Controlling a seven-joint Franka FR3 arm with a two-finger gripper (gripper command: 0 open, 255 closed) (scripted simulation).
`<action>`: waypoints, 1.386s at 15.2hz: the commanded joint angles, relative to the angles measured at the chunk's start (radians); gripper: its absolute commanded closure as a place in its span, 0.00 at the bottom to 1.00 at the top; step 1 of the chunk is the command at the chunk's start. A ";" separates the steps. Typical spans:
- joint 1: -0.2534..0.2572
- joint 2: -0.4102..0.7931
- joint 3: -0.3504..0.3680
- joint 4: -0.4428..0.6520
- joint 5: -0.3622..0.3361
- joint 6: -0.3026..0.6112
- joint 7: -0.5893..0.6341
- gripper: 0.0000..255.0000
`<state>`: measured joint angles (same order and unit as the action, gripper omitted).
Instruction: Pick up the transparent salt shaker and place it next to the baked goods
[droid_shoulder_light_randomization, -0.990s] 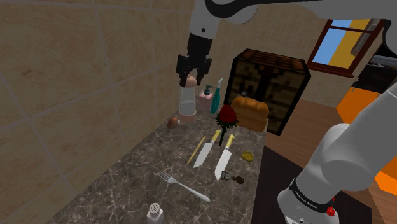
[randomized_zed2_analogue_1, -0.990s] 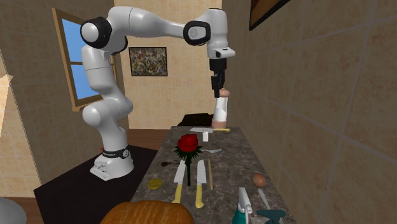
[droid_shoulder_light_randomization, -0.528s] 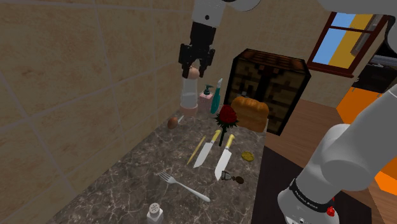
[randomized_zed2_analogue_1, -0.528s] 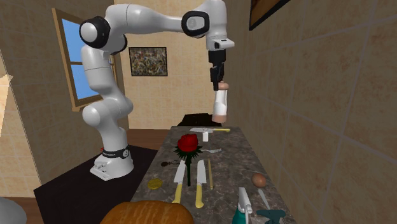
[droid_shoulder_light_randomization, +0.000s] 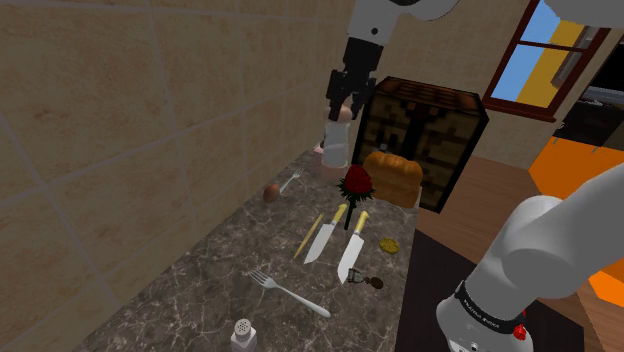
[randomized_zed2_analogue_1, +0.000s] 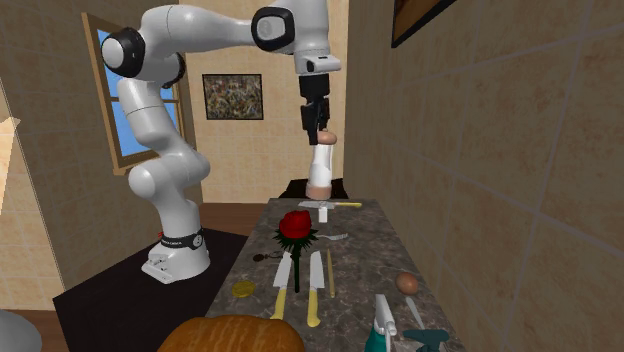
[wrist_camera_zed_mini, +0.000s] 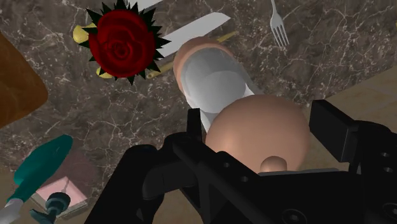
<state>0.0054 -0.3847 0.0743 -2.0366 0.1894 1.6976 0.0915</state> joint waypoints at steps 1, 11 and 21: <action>-0.013 -0.049 -0.029 -0.037 -0.007 -0.018 -0.039 1.00; -0.091 -0.221 -0.198 -0.158 -0.092 -0.102 -0.246 1.00; -0.149 -0.291 -0.321 -0.223 -0.177 -0.120 -0.393 1.00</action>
<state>-0.1418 -0.6719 -0.2431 -2.2462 0.0157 1.5674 -0.2965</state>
